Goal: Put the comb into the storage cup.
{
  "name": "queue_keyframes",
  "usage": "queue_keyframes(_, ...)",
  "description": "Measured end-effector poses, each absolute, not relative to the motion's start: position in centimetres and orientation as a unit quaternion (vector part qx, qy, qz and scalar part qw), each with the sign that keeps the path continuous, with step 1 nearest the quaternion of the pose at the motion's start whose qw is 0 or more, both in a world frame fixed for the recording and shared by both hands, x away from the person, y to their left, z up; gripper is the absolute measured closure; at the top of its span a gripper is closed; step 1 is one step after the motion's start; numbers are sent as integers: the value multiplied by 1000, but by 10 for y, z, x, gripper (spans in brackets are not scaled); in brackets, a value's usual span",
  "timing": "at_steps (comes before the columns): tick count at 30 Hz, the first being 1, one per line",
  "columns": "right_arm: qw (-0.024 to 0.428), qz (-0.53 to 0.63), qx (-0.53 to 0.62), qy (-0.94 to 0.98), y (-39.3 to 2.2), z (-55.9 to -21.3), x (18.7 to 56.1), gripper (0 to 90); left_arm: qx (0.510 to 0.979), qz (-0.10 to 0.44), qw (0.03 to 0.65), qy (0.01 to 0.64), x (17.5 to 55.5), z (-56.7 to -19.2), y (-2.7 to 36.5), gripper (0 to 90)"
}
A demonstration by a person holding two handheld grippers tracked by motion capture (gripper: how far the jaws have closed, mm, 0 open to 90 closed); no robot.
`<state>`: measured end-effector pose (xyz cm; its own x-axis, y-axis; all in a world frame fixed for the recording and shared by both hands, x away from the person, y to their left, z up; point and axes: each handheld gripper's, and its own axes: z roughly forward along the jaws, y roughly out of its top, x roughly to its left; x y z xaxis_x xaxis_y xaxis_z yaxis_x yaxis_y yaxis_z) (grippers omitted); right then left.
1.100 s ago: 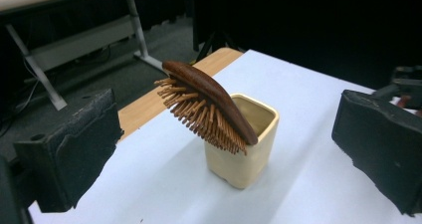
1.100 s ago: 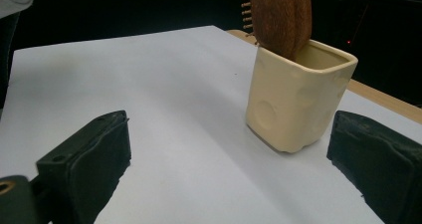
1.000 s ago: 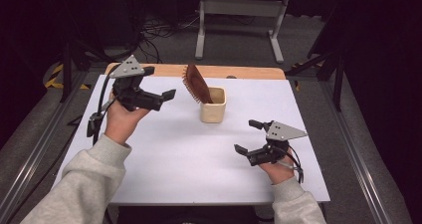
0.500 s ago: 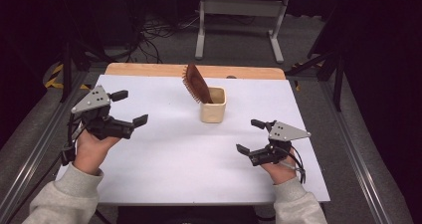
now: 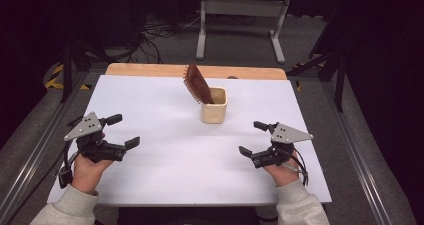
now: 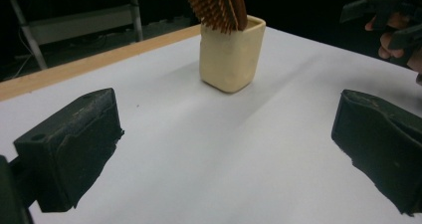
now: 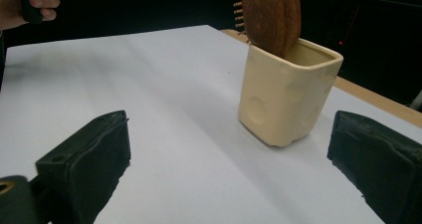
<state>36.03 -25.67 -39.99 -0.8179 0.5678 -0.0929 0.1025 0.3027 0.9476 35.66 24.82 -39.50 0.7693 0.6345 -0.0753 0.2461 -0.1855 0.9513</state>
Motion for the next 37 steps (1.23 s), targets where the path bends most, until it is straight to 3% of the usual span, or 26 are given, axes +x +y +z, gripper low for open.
queue_keyframes(9, 211, 545, 221, 781, -261, -408, 358, 37, 740, 164, 579, 302, 356, -431, 256, 1)
queue_keyframes(19, 206, 537, 226, 786, -261, -421, 355, 35, 754, 180, 552, 305, 354, -451, 262, 0)
queue_keyframes(23, 204, 535, 226, 788, -261, -425, 355, 35, 771, 188, 530, 297, 356, -456, 261, 0)
queue_keyframes(31, 204, 534, 234, 786, -263, -428, 355, 35, 742, 151, 566, 325, 358, -456, 269, 0)
queue_keyframes(37, 202, 536, 235, 785, -264, -429, 356, 35, 740, 156, 567, 326, 356, -454, 269, 0)
